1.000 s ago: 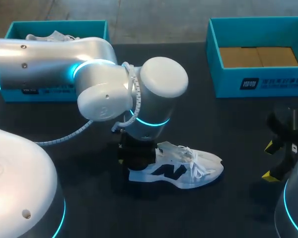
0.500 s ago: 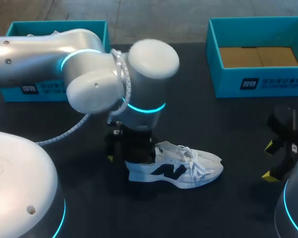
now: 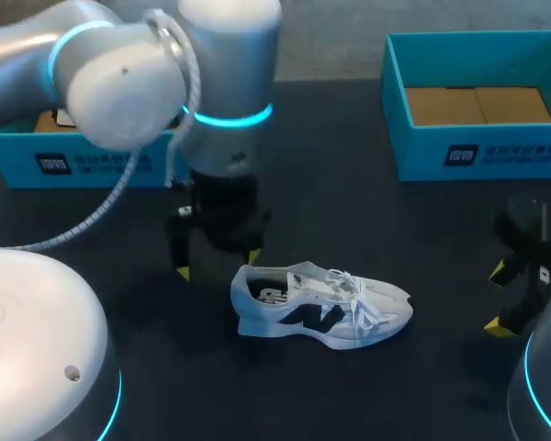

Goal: Take the shoe out of the shoebox, open the shoe tongue, remove and reinsert the insole, then place the shoe into the shoebox

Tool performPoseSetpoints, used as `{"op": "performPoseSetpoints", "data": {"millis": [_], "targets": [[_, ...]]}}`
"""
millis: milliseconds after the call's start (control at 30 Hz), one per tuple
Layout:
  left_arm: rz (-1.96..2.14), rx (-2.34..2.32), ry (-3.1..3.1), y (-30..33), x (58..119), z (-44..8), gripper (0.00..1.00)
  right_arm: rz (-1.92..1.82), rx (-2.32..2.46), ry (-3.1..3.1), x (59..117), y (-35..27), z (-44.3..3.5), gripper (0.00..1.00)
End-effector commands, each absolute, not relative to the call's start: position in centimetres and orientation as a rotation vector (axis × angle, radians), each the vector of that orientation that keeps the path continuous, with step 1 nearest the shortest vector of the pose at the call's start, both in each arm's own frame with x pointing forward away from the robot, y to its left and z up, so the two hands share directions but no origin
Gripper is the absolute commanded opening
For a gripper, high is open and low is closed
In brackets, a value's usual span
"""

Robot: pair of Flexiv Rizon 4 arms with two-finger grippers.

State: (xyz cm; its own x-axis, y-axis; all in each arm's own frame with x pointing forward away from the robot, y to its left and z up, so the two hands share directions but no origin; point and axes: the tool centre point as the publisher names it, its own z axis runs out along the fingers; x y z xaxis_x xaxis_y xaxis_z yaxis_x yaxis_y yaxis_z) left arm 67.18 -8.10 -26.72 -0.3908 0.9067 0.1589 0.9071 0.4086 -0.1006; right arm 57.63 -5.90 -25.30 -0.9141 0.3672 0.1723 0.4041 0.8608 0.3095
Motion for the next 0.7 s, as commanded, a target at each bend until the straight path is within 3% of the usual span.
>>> {"op": "performPoseSetpoints", "data": {"millis": [33,600,700], "targets": [[0.117,-1.59,-2.503,-5.66,67.21,-24.51,1.0,-0.523,-0.612,-2.931,57.36,-5.92,-25.39,1.0],[0.117,-1.59,-2.503,-5.66,67.21,-24.51,1.0,-0.523,-0.612,-2.931,57.36,-5.92,-25.39,1.0],[0.314,-1.359,-2.595,-4.68,67.64,-24.13,1.0,-0.523,-0.612,-2.931,57.36,-5.92,-25.39,1.0]]}}
